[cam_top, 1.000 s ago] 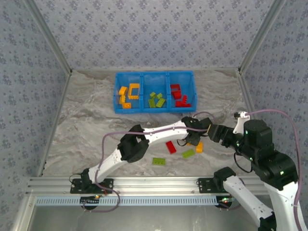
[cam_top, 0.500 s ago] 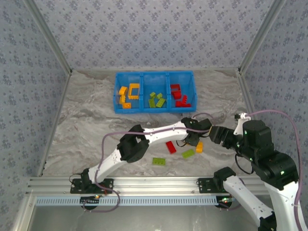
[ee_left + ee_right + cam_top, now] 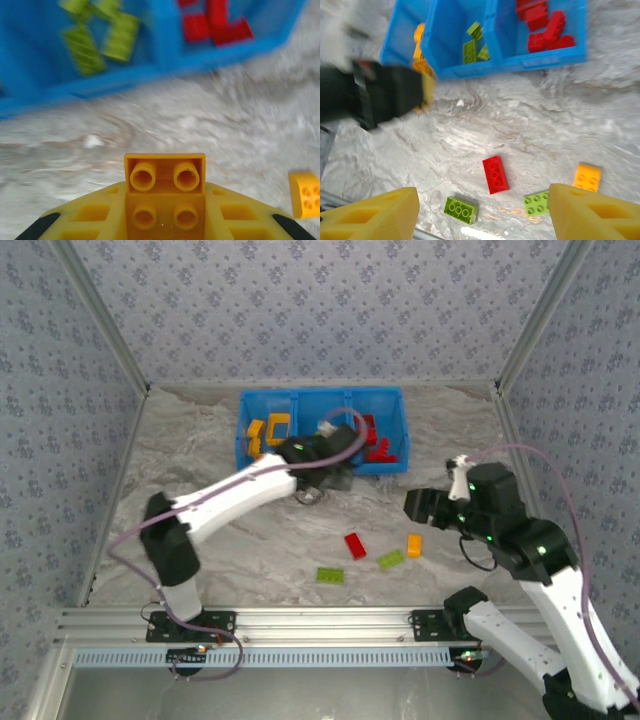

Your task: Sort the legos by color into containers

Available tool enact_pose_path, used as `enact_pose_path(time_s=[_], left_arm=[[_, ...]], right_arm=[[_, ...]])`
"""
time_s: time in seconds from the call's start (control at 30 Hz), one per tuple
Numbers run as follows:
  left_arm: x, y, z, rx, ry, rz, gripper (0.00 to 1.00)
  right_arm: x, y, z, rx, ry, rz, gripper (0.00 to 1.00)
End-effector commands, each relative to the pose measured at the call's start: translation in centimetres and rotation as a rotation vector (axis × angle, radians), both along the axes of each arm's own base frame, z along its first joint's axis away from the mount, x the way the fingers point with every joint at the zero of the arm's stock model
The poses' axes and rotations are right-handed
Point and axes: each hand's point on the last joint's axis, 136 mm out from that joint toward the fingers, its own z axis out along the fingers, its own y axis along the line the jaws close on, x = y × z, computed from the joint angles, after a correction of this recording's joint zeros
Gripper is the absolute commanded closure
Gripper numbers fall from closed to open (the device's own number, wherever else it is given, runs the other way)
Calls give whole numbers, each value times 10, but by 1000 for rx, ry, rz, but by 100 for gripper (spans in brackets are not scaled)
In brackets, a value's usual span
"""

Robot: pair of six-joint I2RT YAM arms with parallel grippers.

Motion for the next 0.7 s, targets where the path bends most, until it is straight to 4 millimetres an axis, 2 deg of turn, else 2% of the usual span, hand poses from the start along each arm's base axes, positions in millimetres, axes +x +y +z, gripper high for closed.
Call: enact_pose_path(time_s=[0.0, 0.1, 0.2, 0.3, 0.47, 0.67], left_arm=[[16, 55, -10, 28, 28, 89, 68], [40, 103, -10, -29, 43, 178, 67], [66, 130, -19, -103, 74, 222, 67], [93, 147, -38, -159, 122, 264, 67], [139, 144, -61, -226, 143, 277, 67], [165, 134, -90, -219, 196, 303, 67]], right_arm=[[16, 41, 5, -16, -82, 112, 29], [22, 84, -4, -77, -91, 194, 28], [26, 122, -12, -72, -96, 244, 28], [33, 147, -22, -61, -97, 260, 29], [37, 183, -23, -66, -172, 293, 29], [41, 206, -27, -68, -226, 291, 28]])
